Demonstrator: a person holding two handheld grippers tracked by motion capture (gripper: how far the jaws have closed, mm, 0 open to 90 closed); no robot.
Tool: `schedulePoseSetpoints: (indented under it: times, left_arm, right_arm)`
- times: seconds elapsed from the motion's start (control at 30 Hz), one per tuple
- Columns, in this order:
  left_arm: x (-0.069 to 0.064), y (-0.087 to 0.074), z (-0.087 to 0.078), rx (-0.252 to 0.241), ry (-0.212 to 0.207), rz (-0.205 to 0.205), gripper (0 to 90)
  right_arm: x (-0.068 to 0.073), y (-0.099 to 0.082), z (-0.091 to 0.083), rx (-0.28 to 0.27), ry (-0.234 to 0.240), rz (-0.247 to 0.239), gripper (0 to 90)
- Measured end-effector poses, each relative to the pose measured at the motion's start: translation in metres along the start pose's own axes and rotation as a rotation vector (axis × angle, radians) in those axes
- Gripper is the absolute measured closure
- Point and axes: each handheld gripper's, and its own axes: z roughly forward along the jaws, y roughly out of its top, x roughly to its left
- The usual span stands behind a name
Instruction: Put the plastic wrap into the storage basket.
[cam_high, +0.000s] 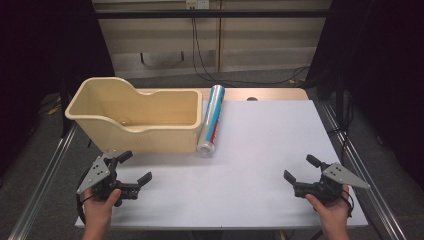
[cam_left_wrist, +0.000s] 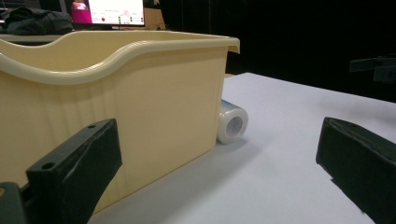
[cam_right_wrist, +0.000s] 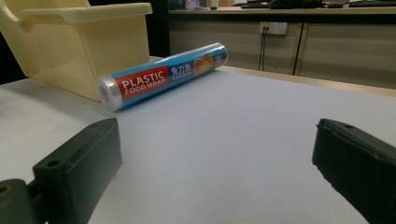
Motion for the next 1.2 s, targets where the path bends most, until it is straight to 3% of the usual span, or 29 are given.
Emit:
schedulePoseSetpoints:
  times: [0.57,1.03,1.2]
  left_arm:
    - [-0.003,-0.001,0.003,0.024,-0.005,0.013,0.0]
    - [-0.004,-0.001,0.003,0.026,-0.009,0.014,0.0]
    - [-0.005,-0.002,0.004,0.027,-0.013,0.011,0.0]
  right_arm:
    - [0.006,0.004,0.006,0.030,0.001,-0.024,1.4]
    - [0.020,0.018,0.025,0.096,0.005,-0.060,2.6]
    - [0.023,0.026,0.039,0.131,0.005,-0.073,2.7]
